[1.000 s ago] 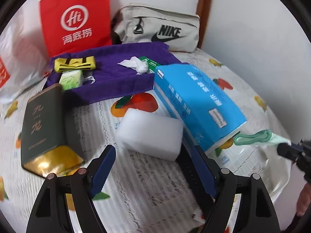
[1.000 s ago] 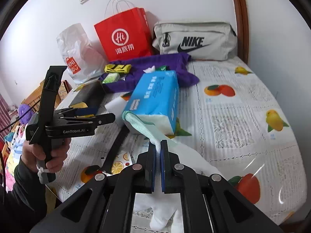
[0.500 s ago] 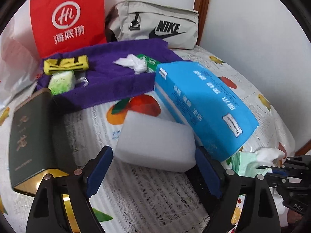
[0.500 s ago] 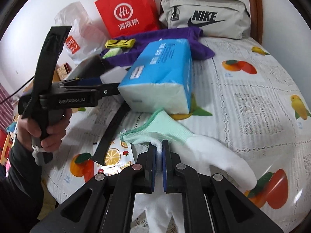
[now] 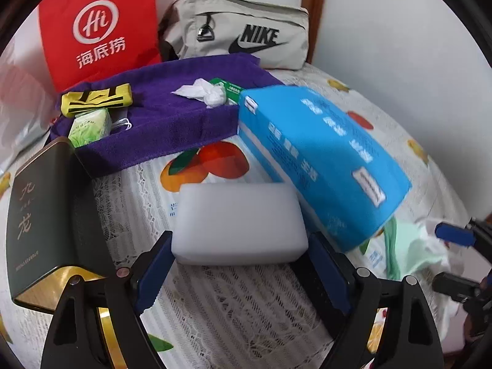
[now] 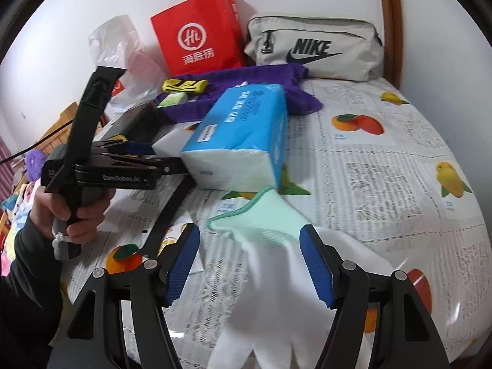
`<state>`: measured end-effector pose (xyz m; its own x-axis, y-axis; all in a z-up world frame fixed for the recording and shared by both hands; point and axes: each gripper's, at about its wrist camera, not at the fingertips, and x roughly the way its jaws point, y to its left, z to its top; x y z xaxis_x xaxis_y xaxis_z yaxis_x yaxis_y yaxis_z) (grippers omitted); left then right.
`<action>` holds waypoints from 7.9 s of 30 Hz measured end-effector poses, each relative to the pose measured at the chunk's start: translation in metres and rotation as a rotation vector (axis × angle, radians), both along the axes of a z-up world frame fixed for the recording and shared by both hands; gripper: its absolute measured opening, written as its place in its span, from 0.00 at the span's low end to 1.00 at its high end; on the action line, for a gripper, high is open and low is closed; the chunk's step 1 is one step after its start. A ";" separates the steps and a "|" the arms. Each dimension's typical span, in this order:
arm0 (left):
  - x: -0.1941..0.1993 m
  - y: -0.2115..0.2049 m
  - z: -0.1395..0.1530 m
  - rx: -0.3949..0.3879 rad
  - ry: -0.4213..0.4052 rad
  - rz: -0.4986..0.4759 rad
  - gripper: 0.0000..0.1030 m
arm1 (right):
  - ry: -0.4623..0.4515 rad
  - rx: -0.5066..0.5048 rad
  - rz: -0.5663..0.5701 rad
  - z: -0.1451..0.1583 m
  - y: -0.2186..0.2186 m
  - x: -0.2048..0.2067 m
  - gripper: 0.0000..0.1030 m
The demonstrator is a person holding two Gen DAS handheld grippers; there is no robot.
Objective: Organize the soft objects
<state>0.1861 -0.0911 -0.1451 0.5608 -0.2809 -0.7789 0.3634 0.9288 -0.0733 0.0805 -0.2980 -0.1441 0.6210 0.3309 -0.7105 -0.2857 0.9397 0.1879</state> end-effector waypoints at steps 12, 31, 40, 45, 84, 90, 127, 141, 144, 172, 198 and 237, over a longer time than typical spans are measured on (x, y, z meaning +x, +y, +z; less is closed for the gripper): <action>-0.014 0.003 0.013 0.002 -0.052 -0.008 0.75 | 0.059 -0.111 -0.038 -0.021 0.006 0.012 0.17; -0.094 0.079 0.027 -0.055 -0.041 0.190 0.75 | 0.057 -0.056 0.083 0.002 0.051 -0.010 0.10; -0.091 0.108 0.001 -0.027 0.027 0.299 0.75 | 0.093 -0.053 0.068 0.004 0.053 -0.001 0.10; -0.088 0.109 0.000 -0.038 0.029 0.299 0.75 | 0.106 -0.036 0.071 0.008 0.053 0.001 0.10; 0.007 0.116 0.123 -0.014 -0.145 0.355 0.75 | -0.041 0.024 0.092 0.121 0.075 0.134 0.09; 0.039 0.126 0.120 -0.040 -0.112 0.362 0.75 | -0.059 0.031 0.093 0.129 0.082 0.171 0.08; 0.190 0.092 0.040 -0.117 0.128 0.272 0.80 | 0.118 -0.026 0.130 0.035 0.117 0.339 0.38; 0.172 0.091 0.052 -0.046 0.122 0.264 0.89 | 0.087 0.060 0.107 0.063 0.098 0.323 0.61; 0.162 0.096 0.056 -0.042 0.121 0.281 0.89 | 0.081 0.059 0.108 0.071 0.095 0.308 0.61; -0.030 0.043 0.060 -0.105 0.098 0.176 0.87 | 0.057 0.025 0.035 0.076 0.040 0.072 0.61; -0.048 -0.004 -0.011 0.097 0.125 0.168 0.87 | 0.162 0.027 0.002 -0.010 0.007 -0.011 0.61; -0.068 0.035 0.017 -0.013 0.034 0.116 0.19 | 0.159 0.025 0.158 -0.018 0.077 -0.017 0.70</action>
